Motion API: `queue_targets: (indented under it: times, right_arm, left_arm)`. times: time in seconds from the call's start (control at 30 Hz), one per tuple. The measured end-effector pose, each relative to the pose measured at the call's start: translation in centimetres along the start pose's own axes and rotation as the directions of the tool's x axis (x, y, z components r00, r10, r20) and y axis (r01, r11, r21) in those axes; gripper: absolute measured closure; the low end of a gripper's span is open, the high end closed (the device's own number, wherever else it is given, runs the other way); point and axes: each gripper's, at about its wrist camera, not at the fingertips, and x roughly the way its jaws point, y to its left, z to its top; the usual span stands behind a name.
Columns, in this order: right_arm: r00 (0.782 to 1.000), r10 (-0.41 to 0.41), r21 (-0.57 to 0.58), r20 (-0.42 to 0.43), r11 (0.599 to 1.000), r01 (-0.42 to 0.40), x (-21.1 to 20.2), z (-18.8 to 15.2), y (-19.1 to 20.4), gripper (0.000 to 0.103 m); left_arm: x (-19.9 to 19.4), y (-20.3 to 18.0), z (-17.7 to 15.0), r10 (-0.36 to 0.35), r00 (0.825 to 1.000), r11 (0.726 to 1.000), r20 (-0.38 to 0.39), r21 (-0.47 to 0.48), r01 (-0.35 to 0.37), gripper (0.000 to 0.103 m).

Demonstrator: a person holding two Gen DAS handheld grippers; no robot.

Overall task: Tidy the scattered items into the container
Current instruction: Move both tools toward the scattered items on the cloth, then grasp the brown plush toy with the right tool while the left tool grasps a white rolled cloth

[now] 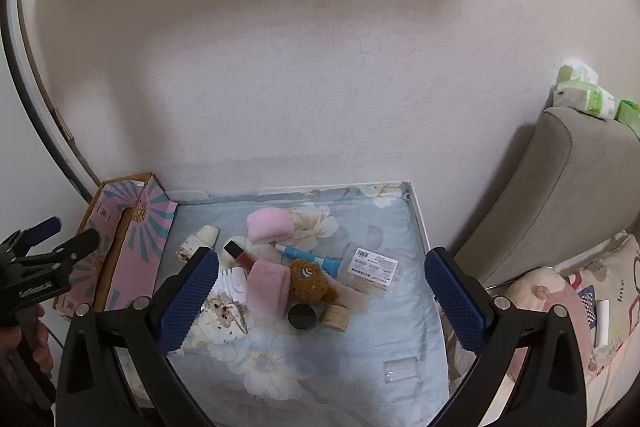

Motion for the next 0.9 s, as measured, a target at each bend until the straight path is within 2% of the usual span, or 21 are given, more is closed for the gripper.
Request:
queue_targets:
  times: [0.3,0.5,0.53,0.73,0.83,0.9]
  right_arm:
    - [0.994,0.059,-0.044,-0.09,0.997,-0.063,4.7,-1.7,0.2,0.0]
    - [0.991,0.063,-0.153,-0.121,0.985,-0.081,9.6,-2.8,-0.3,0.001]
    - [0.99,0.062,-0.174,-0.125,0.981,-0.083,10.2,-2.8,-0.3,0.003]
    - [0.974,0.077,-0.335,-0.212,0.931,-0.147,15.8,-3.8,-0.3,0.017]
    - [0.963,0.098,-0.391,-0.249,0.9,-0.193,17.1,-4.2,-0.1,0.025]
    - [0.961,0.097,-0.444,-0.259,0.872,-0.208,17.8,-4.7,0.5,0.027]
  left_arm:
    - [7.3,-1.5,0.6,0.009,0.994,0.998,-0.108,0.065,-0.002,0.0]
    - [13.6,-2.1,-0.1,0.02,0.978,0.993,-0.209,0.122,0.005,0.0]
    - [14.6,-2.2,-0.2,0.022,0.974,0.991,-0.226,0.132,0.008,0.0]
    - [19.8,-3.1,-1.0,0.061,0.947,0.977,-0.314,0.212,0.008,0.004]
    - [21.3,-3.1,-1.3,0.063,0.937,0.976,-0.343,0.218,0.014,0.006]
    - [22.0,-2.8,-1.6,0.064,0.93,0.978,-0.363,0.21,0.015,0.012]
